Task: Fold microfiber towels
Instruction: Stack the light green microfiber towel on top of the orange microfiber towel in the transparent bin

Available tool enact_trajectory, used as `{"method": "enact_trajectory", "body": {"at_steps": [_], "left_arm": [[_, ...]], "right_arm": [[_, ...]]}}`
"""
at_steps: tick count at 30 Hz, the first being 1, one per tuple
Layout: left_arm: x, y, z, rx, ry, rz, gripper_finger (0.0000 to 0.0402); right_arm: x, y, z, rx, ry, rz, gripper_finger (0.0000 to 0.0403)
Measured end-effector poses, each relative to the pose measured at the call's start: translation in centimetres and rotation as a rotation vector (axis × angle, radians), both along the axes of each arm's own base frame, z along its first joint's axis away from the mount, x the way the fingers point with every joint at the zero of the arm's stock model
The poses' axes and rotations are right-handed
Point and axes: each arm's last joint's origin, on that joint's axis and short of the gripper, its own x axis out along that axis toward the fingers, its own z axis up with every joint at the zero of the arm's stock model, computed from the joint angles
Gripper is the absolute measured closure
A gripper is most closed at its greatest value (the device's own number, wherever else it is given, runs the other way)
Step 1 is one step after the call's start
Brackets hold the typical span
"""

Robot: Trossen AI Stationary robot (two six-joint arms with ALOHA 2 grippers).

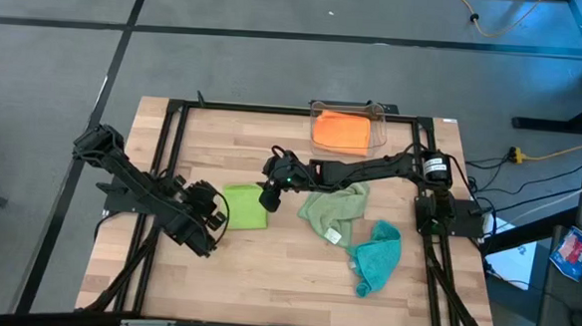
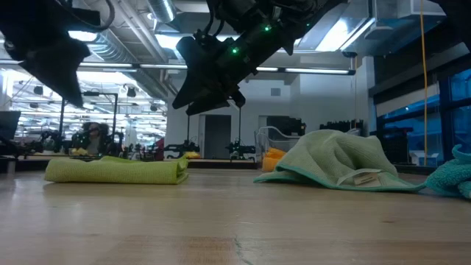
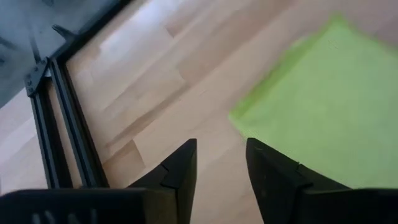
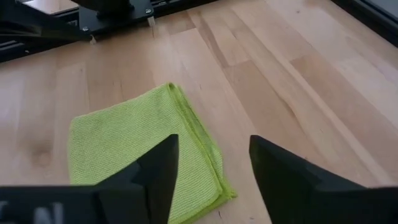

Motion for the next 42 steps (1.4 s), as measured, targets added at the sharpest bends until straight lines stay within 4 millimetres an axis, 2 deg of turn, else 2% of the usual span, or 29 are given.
{"method": "enact_trajectory", "body": {"at_steps": [6,11,13,19,25,28,32,38,42], "left_arm": [[-0.2,-0.2,-0.2,-0.073,0.118,-0.038,0.0229],[-0.7,-1.0,-0.4,-0.155,0.183,-0.053,0.0229],[-1.2,-1.6,-0.4,-0.174,0.228,-0.109,0.0229],[-3.7,-2.4,0.9,-0.061,0.200,-0.210,0.0228],[-6.1,-2.1,3.4,-0.010,-0.032,-0.292,0.0229],[-6.6,-1.9,4.1,0.002,-0.109,-0.339,0.0231],[-7.1,-1.4,4.7,0.016,-0.158,-0.368,0.0230],[-7.3,-1.0,5.2,0.018,-0.205,-0.377,0.0231],[-7.3,-1.0,5.3,0.013,-0.210,-0.377,0.0230]], "right_arm": [[0.0,-0.1,0.1,-0.001,-0.006,-0.001,0.0165],[0.1,0.1,0.0,0.048,-0.010,0.048,0.0161],[0.1,0.6,0.1,0.062,-0.013,0.087,0.0161],[0.1,3.9,0.2,-0.008,-0.016,0.167,0.0163],[0.6,7.8,0.8,-0.179,-0.118,0.350,0.0168],[1.2,9.0,-0.1,-0.210,-0.134,0.385,0.0168],[3.0,10.2,-2.3,-0.257,-0.062,0.390,0.0169],[6.5,12.9,-4.8,-0.327,0.098,0.491,0.0169],[7.7,13.9,-6.3,-0.386,0.238,0.477,0.0169]]}}
